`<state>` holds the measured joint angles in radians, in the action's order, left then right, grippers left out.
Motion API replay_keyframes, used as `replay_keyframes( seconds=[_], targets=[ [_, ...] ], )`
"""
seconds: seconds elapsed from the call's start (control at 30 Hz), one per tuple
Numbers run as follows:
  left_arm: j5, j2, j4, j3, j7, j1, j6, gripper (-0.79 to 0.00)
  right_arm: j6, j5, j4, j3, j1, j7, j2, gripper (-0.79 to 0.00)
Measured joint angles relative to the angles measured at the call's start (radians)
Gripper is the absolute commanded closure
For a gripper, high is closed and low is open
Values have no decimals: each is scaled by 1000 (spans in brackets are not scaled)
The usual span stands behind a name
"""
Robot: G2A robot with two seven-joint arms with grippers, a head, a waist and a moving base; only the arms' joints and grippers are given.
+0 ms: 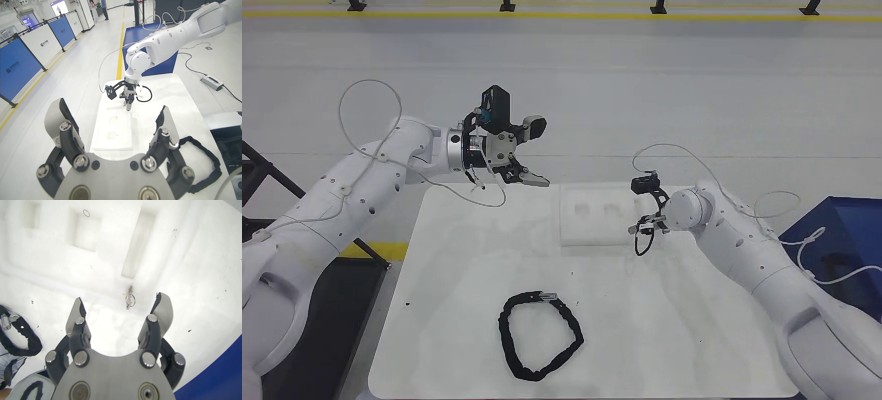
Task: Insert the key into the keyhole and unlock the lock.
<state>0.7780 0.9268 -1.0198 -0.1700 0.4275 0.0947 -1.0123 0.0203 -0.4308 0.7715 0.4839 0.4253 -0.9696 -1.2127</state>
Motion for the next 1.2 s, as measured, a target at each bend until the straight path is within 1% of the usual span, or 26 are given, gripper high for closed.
replay_keyframes(
  seconds=[0.1, 0.27, 0.37, 0.5, 0.6, 0.77, 0.8, 0.87, 1.03, 1.2],
  targets=[
    [0, 0, 0, 0, 0, 0, 0, -785, -22, -9, -10, 4, 0, -8, -6, -320],
    [0, 0, 0, 0, 0, 0, 0, -785, -38, -7, -26, 14, 4, -17, -15, -209],
    [0, 0, 0, 0, 0, 0, 0, -785, -38, -5, -37, 20, 6, -18, -21, -169],
    [0, 0, 0, 0, 0, 0, 0, -785, -26, 7, -67, 31, 8, -13, -29, -135],
    [0, 0, 0, 0, 0, 0, 0, -785, -17, 15, -100, 37, 6, -2, -38, -95],
    [0, 0, 0, 0, 0, 0, 0, -785, -1, 28, -153, 42, 3, 18, -57, -86],
    [0, 0, 0, 0, 0, 0, 0, -785, 1, 29, -161, 43, 2, 20, -61, -71],
    [0, 0, 0, 0, 0, 0, 0, -785, 7, 31, -179, 44, -1, 26, -68, 0],
    [0, 0, 0, 0, 0, 0, 0, -785, 13, 27, -208, 49, -15, 27, -83, 0],
    [0, 0, 0, 0, 0, 0, 0, -785, 3, 11, -200, 58, -34, 5, -86, 0]
  ],
)
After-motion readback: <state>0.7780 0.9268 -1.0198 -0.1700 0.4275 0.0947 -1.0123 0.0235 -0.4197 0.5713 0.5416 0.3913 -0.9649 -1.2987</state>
